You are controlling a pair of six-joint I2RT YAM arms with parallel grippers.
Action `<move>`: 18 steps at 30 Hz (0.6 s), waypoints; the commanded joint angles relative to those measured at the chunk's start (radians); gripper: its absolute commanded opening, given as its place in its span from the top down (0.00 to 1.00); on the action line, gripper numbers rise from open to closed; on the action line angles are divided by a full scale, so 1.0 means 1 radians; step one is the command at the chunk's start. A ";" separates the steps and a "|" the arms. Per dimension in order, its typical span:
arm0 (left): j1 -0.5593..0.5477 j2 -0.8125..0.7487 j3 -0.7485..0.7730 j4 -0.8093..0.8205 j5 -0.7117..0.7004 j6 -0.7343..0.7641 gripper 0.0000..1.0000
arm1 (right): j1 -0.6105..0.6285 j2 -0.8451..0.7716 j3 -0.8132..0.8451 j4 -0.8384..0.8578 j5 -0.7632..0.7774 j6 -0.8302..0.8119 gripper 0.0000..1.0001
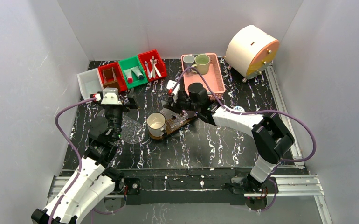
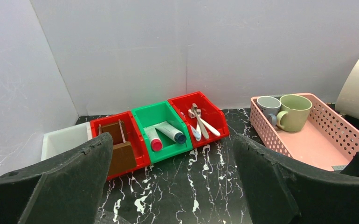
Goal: Prepare toiletry sets of a toothbrush and toothpaste on the tray
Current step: Place the toothpaste holder on the tray.
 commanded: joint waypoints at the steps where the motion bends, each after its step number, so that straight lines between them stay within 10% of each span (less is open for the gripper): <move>1: 0.004 -0.008 -0.003 0.032 -0.004 0.006 0.02 | 0.006 -0.034 -0.009 0.052 0.001 0.008 0.87; 18: 0.004 -0.005 -0.003 0.028 0.003 0.005 0.02 | 0.005 -0.101 0.012 0.045 -0.017 0.016 0.59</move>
